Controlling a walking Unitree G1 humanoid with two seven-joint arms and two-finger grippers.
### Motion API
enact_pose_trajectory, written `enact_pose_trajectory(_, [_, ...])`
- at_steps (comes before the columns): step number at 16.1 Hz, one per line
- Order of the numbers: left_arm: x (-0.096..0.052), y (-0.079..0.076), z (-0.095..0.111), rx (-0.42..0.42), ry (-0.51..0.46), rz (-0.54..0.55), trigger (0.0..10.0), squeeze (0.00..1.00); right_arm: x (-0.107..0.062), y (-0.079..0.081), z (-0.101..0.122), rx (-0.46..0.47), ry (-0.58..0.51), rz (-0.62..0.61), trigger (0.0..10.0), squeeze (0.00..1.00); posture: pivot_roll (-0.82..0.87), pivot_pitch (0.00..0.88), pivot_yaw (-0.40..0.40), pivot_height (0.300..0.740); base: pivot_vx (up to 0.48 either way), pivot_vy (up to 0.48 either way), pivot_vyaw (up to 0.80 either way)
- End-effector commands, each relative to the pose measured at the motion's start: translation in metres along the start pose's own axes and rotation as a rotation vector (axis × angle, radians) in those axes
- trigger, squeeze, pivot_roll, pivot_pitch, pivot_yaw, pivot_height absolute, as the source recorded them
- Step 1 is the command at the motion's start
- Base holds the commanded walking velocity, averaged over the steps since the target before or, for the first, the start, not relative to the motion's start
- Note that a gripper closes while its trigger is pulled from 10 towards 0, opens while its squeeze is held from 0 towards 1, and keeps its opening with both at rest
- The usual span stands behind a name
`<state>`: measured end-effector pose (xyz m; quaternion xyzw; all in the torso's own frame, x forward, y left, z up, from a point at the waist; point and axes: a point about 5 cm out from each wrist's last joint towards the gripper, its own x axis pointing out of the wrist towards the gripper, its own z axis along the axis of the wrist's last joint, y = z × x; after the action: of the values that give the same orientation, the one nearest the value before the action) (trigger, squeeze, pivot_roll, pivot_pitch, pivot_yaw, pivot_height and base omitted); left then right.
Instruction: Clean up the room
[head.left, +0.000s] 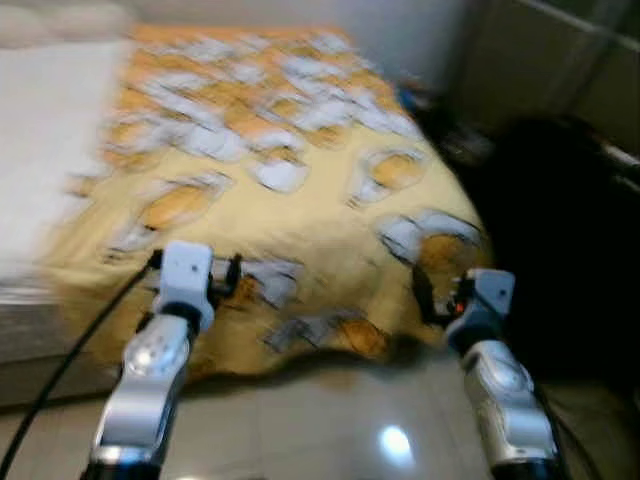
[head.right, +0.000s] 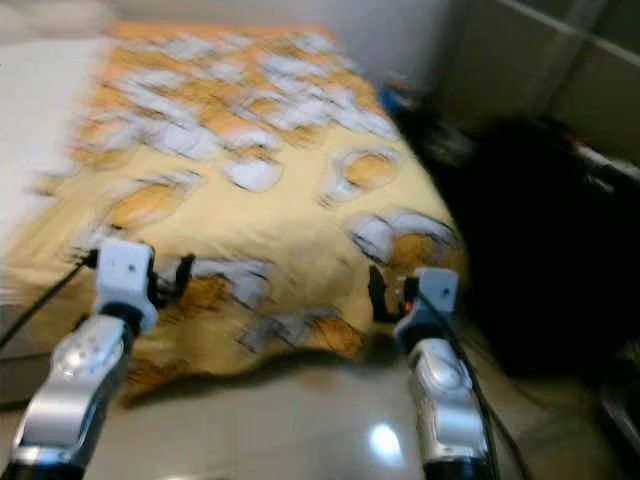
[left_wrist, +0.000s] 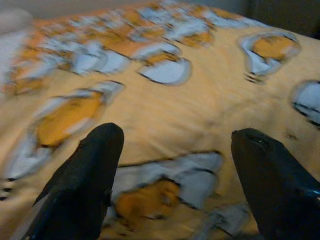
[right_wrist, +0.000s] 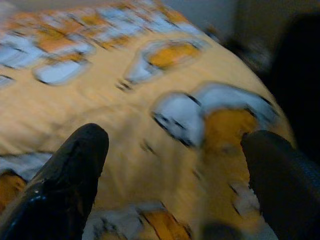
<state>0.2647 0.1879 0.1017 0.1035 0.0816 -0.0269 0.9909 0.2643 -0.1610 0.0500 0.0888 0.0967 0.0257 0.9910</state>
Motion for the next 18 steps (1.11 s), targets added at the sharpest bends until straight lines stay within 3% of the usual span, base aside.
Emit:
enact_pose_trajectory(1, [0.0025, -0.0016, 0.0068, 0.002, -0.026, 0.001, 10.0, 0.00, 0.0028, -0.0018, 0.0050, -0.008, -0.010, -0.006, 10.0, 0.00, -0.03, 0.000, -0.030, 0.740, 0.000, 0.000, -0.80])
enact_pose_trajectory(7, [0.0035, -0.0035, 0.0089, -0.032, -0.051, -0.021, 10.0, 0.00, 0.0035, -0.0037, 0.0058, -0.013, -0.008, -0.023, 10.0, 0.00, -0.03, 0.000, -0.034, 0.740, 0.000, 0.000, -0.80])
enact_pose_trajectory(18, [0.0096, 0.0014, 0.0091, -0.039, -0.060, -0.021, 10.0, 0.00, 0.0104, -0.0011, 0.0124, -0.038, -0.024, -0.025, 10.0, 0.00, -0.05, 0.000, -0.039, 0.740, 0.320, 0.000, -0.80])
